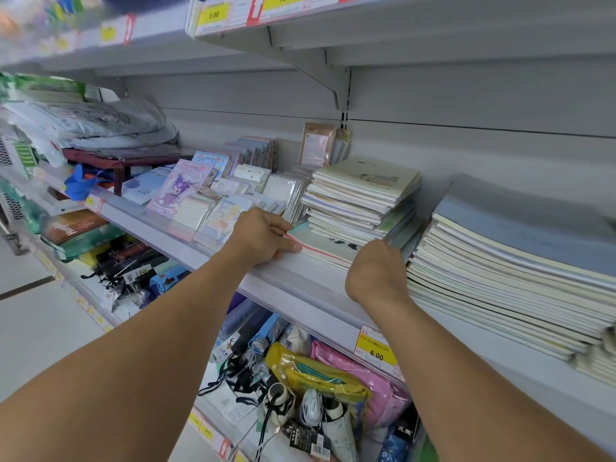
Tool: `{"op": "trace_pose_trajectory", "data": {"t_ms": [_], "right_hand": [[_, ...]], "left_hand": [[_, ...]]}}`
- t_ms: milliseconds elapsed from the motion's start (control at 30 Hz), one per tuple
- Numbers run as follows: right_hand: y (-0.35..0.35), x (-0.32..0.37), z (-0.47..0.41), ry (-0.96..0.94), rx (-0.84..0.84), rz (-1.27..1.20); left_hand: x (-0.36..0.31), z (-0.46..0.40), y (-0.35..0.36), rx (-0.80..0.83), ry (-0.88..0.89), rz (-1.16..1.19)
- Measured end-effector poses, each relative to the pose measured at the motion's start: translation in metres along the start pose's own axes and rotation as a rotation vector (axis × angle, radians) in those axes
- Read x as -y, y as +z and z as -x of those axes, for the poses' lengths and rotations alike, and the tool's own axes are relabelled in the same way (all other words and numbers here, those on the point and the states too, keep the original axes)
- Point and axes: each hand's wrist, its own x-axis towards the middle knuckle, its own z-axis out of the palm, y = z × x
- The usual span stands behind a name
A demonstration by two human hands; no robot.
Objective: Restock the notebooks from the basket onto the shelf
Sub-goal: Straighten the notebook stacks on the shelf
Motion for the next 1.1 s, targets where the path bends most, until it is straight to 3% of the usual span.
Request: {"op": "trace_pose_trajectory", "data": {"t_ms": [333, 467, 533, 667, 1100], "right_hand": [[-0.003, -0.002, -0.011, -0.121, 0.076, 0.301], [0.004, -0.003, -0.004, -0.168, 0.000, 0.470], [0.006, -0.004, -0.003, -0.151, -0.069, 0.454], [0.006, -0.008, -0.008, -0.152, -0.009, 0.409], [0.008, -0.015, -0.007, -0.131, -0.142, 0.118]], "left_hand": [[-0.004, 0.006, -0.003, -0.022, -0.010, 0.020], [-0.001, 0.004, -0.003, -0.018, 0.005, 0.024], [-0.001, 0.001, -0.004, 0.026, 0.007, 0.021], [-0.001, -0.004, -0.002, 0.121, -0.009, -0.045], [0.010, -0.017, -0.001, 0.121, 0.082, -0.162]]}}
